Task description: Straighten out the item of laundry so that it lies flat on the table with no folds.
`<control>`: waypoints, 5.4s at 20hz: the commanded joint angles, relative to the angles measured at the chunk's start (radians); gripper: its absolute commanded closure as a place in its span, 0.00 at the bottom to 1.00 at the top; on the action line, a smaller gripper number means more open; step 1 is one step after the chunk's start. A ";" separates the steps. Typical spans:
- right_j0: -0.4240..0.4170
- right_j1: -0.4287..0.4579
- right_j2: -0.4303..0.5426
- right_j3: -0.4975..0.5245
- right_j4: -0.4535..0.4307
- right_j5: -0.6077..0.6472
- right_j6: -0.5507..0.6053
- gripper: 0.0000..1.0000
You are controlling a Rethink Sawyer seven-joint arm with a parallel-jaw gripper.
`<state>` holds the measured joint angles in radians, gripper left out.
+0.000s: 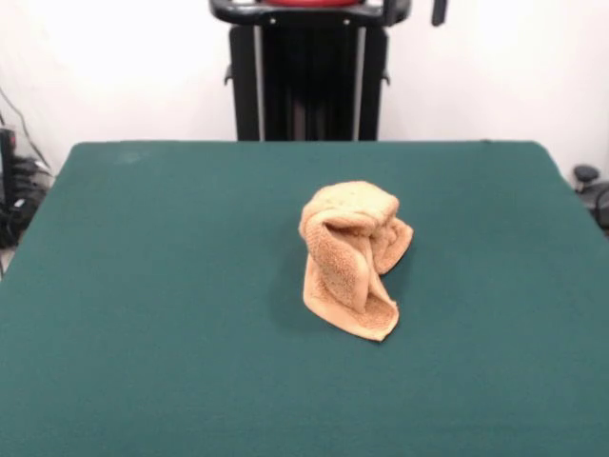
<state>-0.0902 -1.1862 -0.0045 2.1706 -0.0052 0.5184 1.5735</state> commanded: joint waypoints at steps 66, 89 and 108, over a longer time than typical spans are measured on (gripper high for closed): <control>-0.234 0.390 0.333 -0.236 -0.412 -0.561 0.091 0.00; -0.184 0.551 0.212 -0.366 -0.480 -0.642 0.083 0.00; -0.206 0.668 0.226 -0.448 -0.555 -0.672 0.090 0.00</control>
<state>-0.3161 -0.5697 0.1898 1.7916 -0.5187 -0.1422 1.5735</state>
